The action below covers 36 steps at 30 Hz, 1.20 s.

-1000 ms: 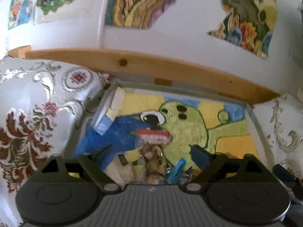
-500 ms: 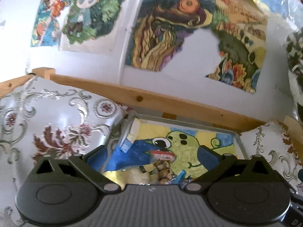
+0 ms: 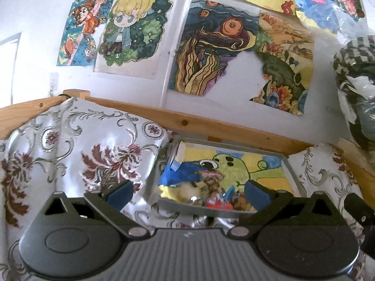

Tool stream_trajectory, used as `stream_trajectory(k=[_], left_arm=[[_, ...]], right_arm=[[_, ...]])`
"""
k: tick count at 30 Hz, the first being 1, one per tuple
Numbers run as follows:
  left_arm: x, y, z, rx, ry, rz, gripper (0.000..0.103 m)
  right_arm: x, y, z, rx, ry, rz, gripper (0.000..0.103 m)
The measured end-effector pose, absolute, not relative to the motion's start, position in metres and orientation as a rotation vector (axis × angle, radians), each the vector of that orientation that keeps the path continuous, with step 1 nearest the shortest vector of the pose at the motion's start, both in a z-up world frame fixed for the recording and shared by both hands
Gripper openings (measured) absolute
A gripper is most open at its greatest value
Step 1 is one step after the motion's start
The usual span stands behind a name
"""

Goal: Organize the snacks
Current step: 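Withdraw both open tools from the tray back over the snack pile, then move the left tool to the dark blue tube package while the right tool approaches the orange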

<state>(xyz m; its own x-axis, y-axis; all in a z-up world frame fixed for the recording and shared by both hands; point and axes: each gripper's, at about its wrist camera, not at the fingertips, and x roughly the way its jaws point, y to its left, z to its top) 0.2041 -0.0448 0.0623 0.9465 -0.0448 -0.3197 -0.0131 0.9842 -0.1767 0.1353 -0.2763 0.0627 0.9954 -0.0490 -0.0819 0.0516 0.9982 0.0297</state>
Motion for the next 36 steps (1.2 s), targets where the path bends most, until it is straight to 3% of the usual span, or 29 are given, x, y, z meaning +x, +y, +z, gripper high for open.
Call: stream_trajectory(k=[13, 36], left_arm=[[0.138, -0.031, 0.043, -0.099, 0.336, -0.047, 0.103], [0.098, -0.019, -0.017, 0.081, 0.624, -0.087, 0.103]], right_arm=[[0.076, -0.264, 0.05, 0.046, 0.189, -0.066, 0.102], [0.072, -0.237, 0.012, -0.003, 0.588, -0.048, 0.102]])
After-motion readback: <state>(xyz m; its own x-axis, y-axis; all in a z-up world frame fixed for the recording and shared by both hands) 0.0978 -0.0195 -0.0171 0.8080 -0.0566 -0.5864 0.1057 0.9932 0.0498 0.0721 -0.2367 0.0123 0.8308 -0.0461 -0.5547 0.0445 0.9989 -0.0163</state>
